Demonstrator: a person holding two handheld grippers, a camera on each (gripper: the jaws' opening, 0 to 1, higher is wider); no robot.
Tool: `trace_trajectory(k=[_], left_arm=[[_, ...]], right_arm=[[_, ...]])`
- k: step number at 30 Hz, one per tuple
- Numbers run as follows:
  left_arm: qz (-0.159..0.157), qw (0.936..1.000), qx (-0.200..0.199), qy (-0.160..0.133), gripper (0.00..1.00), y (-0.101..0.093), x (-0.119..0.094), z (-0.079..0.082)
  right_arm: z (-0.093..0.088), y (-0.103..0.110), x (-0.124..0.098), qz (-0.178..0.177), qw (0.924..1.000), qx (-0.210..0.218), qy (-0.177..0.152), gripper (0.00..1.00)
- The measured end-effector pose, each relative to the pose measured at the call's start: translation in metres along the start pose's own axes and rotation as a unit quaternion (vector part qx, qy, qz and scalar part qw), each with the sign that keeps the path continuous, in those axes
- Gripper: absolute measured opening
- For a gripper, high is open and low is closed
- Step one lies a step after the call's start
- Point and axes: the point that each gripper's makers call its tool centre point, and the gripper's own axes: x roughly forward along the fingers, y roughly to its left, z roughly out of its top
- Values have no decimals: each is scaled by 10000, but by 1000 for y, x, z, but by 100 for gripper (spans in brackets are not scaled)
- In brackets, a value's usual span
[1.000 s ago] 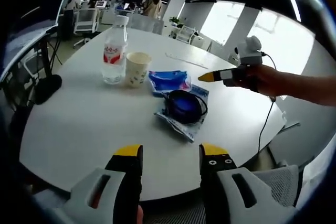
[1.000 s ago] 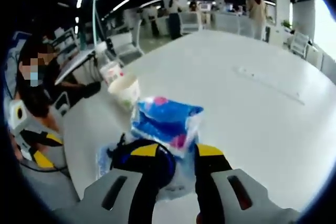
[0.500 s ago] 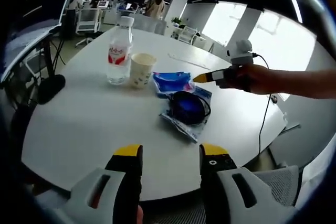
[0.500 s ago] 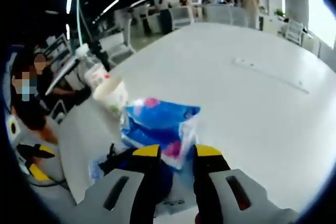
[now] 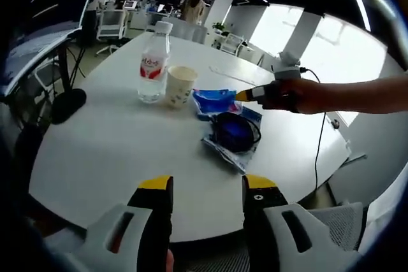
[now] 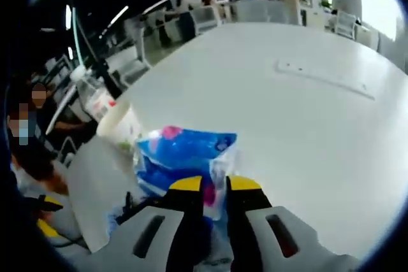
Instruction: Arrange the tabletop items into an orderly group along one side of the table until the central work area is clear of visible clutter.
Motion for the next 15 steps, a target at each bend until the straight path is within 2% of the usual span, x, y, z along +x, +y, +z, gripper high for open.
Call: trace_trajectory(k=[6,15], left_arm=[[26,10000,-28,6,42,1,0,-2],[27,10000,-30,-27,42,-1,0,-1]], right_arm=[[-1,-4,-1,-54,9999,129,-24,5],[-3,-3,-5,-70,9997,214,-61,4]])
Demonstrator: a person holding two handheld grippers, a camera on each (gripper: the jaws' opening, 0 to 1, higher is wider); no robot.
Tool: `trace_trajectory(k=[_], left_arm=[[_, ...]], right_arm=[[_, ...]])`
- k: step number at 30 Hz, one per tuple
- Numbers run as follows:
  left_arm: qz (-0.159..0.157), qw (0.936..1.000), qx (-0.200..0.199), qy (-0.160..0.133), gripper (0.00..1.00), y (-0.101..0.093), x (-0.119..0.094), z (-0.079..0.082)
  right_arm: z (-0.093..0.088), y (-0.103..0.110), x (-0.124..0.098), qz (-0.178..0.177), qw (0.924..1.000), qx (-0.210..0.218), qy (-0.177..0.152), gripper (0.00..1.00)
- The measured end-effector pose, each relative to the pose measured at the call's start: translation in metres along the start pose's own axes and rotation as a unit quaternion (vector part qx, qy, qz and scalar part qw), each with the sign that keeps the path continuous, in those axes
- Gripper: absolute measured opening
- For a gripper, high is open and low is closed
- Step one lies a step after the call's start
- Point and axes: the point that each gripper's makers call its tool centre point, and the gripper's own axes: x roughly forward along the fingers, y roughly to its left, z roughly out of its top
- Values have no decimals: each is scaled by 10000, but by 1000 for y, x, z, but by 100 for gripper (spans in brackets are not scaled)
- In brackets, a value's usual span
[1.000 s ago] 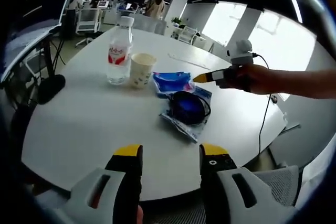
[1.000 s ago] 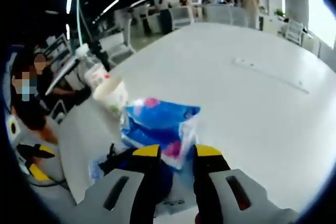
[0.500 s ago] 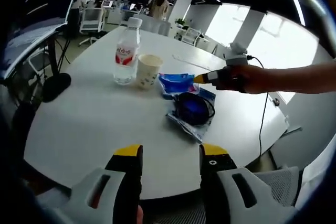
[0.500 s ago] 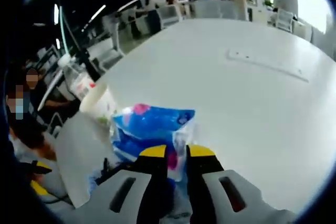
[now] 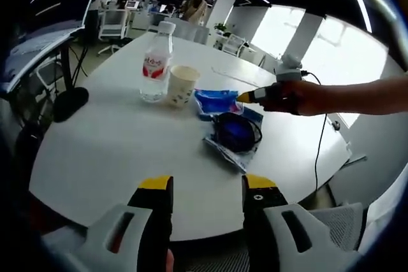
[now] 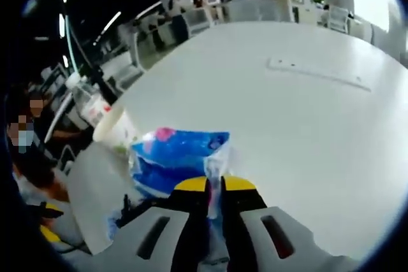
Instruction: Arrange the tabletop items into an orderly group along one side of the table until the central work area is clear of visible clutter.
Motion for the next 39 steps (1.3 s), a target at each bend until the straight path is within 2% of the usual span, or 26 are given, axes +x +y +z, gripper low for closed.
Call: trace_trajectory(k=[17,25,39], left_arm=[[1,10000,-21,-71,42,-1,-4,0],[-21,9999,-27,-122,42,-5,-5,1],[-48,9999,41,-116,42,-13,-5,3]], right_arm=[[-2,-1,-8,-7,10000,56,-48,0],[0,-6,-18,-77,9998,100,-173,0],[9,-40,-49,-303,9978,206,-544,0]])
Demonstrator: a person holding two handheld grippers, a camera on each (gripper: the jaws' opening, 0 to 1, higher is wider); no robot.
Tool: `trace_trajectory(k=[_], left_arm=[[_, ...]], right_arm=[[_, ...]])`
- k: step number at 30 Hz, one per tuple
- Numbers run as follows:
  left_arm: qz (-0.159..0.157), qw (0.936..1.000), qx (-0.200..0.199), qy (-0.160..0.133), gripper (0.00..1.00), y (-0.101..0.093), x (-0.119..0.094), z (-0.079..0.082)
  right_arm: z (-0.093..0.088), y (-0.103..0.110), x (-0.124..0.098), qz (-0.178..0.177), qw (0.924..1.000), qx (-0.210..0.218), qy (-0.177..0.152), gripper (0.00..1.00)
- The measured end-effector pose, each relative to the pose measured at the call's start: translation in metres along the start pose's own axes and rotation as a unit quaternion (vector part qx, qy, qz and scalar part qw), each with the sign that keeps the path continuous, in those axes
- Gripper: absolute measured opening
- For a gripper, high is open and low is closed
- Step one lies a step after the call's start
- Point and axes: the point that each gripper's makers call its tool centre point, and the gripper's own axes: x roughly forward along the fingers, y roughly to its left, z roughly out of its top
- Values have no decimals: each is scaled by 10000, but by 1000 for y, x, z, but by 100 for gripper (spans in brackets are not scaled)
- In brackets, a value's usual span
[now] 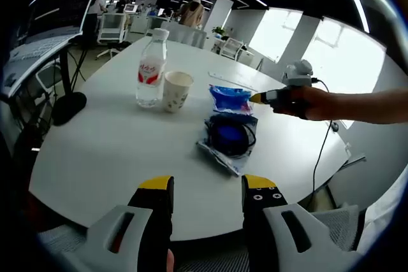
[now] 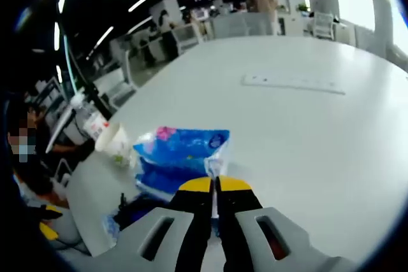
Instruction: Arrange the tabletop items into an orderly group along one side of the table until the central work area is clear of visible clutter.
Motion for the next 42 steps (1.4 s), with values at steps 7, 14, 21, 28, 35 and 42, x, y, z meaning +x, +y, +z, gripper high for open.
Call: trace_trajectory(k=[7,14,21,28,35,42], left_arm=[[0,10000,-40,-2,42,-6,1,-1],[-29,10000,16,45,42,-14,5,-1],[-68,9999,99,59,42,-20,9,4],[-83,9998,166,106,42,-26,10,5],[-18,9998,163,122,42,-26,9,2],[62,9999,77,110,41,-24,6,-2]], right_arm=[[-2,-31,-23,-204,9996,134,-149,0],[-11,-69,-45,-484,9974,481,-244,0],[-19,-99,-64,-679,9953,633,-284,0],[-32,-127,-80,-857,9932,751,-256,0],[-44,-149,-91,-970,9920,787,-162,0],[-48,-161,-88,-891,9926,828,-65,0]])
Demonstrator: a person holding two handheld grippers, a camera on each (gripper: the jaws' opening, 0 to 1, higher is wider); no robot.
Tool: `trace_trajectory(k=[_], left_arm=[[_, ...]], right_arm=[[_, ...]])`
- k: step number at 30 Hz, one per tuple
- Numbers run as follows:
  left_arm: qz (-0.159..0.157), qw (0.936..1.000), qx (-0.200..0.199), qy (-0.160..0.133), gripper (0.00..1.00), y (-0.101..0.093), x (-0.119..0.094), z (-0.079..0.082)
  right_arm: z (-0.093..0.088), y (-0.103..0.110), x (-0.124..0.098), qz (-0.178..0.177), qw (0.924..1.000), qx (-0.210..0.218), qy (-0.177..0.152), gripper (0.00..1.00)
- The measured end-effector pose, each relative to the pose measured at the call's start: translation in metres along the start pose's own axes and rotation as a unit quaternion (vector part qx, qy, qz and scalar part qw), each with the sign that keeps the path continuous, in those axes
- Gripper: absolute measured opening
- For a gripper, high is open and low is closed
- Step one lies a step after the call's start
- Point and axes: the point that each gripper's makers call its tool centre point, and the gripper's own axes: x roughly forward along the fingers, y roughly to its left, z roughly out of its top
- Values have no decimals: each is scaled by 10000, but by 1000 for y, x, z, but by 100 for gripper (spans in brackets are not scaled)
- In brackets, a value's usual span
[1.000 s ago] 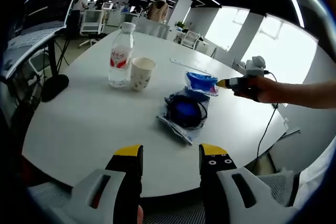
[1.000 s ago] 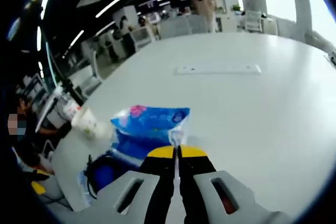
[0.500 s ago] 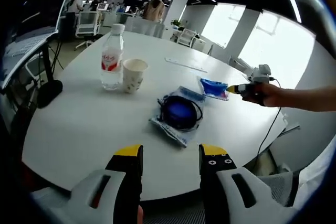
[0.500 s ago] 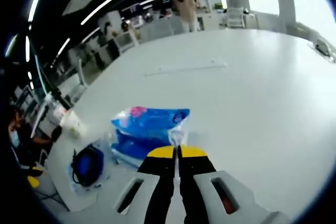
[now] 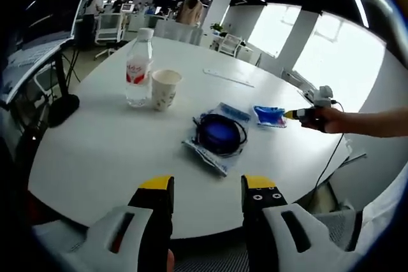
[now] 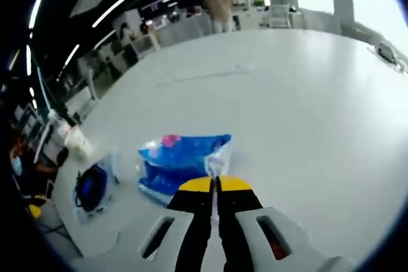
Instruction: Arrange the tabletop items into an orderly group along one side of the table until the central work area is clear of visible clutter.
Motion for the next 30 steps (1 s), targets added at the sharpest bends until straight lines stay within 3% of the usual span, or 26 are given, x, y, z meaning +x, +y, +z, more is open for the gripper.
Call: trace_trajectory(k=[17,30], left_arm=[[255,9997,-22,10,41,7,-4,3],[349,9993,-77,51,40,10,-7,1]], right_arm=[[7,-13,13,49,10000,-18,71,0],[0,-15,17,66,9998,123,114,2]])
